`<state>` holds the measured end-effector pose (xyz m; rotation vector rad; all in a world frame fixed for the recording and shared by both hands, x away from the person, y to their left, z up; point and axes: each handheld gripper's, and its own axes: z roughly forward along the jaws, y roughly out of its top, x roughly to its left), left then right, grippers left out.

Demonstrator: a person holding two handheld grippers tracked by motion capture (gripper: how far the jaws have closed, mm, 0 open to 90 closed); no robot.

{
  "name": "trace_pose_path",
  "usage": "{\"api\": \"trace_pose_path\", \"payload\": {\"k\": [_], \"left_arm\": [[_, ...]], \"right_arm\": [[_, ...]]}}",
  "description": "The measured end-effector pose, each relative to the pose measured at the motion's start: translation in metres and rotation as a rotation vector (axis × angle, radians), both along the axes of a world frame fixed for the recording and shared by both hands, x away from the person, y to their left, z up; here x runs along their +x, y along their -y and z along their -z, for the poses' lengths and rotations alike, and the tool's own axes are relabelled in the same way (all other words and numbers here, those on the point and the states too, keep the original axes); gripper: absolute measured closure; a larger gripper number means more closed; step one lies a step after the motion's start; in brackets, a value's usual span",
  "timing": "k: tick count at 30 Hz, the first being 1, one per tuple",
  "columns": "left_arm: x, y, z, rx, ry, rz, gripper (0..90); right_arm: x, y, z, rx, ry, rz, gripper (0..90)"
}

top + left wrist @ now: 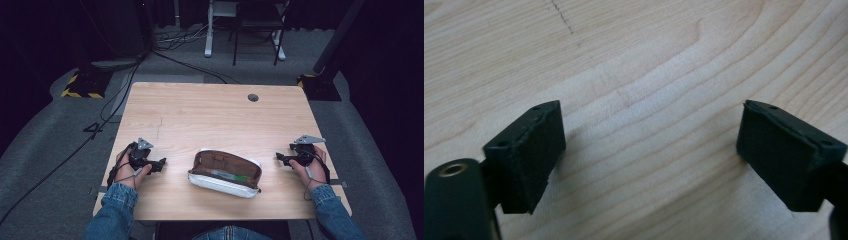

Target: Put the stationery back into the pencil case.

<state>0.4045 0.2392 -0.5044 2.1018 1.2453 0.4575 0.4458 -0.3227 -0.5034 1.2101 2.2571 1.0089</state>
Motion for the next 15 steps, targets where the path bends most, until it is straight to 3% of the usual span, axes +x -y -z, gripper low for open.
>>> {"api": "trace_pose_path", "payload": {"k": [15], "left_arm": [[0.0010,0.0002,0.0001,0.004,-0.005,0.006,7.9]], "right_arm": [[-0.0005,0.0001,0.0000,0.001,0.000,-0.001,22.4]]}}
